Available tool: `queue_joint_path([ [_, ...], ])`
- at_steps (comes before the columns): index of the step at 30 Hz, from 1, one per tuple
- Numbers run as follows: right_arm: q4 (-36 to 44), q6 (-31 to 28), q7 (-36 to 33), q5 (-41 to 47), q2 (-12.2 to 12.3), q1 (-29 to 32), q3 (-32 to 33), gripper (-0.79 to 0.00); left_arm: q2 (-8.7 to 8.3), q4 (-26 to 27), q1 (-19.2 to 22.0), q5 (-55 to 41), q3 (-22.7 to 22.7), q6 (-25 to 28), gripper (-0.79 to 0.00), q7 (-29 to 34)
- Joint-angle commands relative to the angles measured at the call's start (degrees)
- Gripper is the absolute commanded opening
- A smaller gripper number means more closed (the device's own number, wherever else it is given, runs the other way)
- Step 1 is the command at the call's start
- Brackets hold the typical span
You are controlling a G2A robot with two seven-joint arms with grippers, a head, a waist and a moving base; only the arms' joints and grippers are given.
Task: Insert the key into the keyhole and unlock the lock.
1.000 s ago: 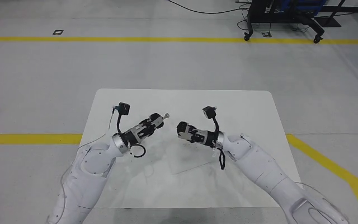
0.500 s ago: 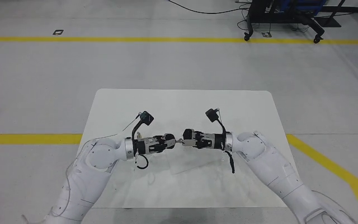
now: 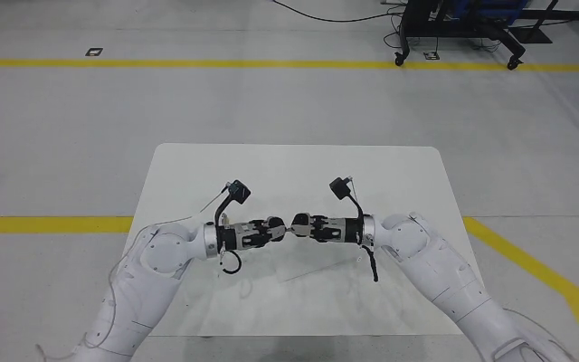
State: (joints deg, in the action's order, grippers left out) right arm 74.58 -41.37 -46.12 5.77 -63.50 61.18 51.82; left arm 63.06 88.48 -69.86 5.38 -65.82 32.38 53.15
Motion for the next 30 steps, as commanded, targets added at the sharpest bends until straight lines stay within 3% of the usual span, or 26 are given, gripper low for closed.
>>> queue_joint_path([
  [1,0.0,0.1,-0.3,0.1,0.0,-0.1,-0.1,-0.588,-0.06,-0.3,0.2,-0.4,0.1,0.2,-0.785,0.2],
  [2,0.0,0.0,-0.4,0.3,-0.1,-0.1,-0.2,-0.616,-0.1,-0.3,0.3,-0.3,0.2,0.2,-0.785,0.2],
  [4,-0.2,0.0,-0.7,0.5,-0.1,-0.2,-0.4,-0.785,-0.16,-0.4,0.4,-0.3,0.3,0.2,-0.785,0.2],
  [7,-0.3,-0.6,-1.3,1.0,-0.2,-0.5,-0.5,-0.785,-0.26,-0.4,0.6,0.0,0.6,0.5,-0.785,0.5],
  [8,-0.4,-0.9,-1.6,1.4,-0.2,-0.5,-0.5,-0.785,-0.27,-0.6,0.7,-0.1,0.6,0.1,-0.483,0.0],
  [9,-0.5,-1.2,-1.9,1.9,-0.2,-0.6,-0.5,-0.785,-0.27,-0.7,0.8,-0.3,0.5,-0.3,0.0,-0.5],
  [16,-1.9,-5.1,-2.6,4.4,0.6,0.2,2.3,-0.785,-0.57,-1.1,1.0,-1.0,-1.3,0.3,0.0,-4.1],
  [21,-4.5,-13.3,0.7,6.6,2.5,4.6,9.6,-0.785,-1.17,0.6,-0.9,0.5,-4.9,0.5,0.0,-8.7],
  [26,-5.2,-16.6,3.0,9.3,4.4,10.0,16.7,-0.785,-1.92,7.8,-3.2,8.9,-7.8,-4.2,0.0,-10.6],
  [30,-5.1,-16.6,3.5,9.8,4.5,10.6,17.5,-0.785,-3.18,18.0,-7.3,25.6,-13.9,-12.6,0.0,-11.4],
])
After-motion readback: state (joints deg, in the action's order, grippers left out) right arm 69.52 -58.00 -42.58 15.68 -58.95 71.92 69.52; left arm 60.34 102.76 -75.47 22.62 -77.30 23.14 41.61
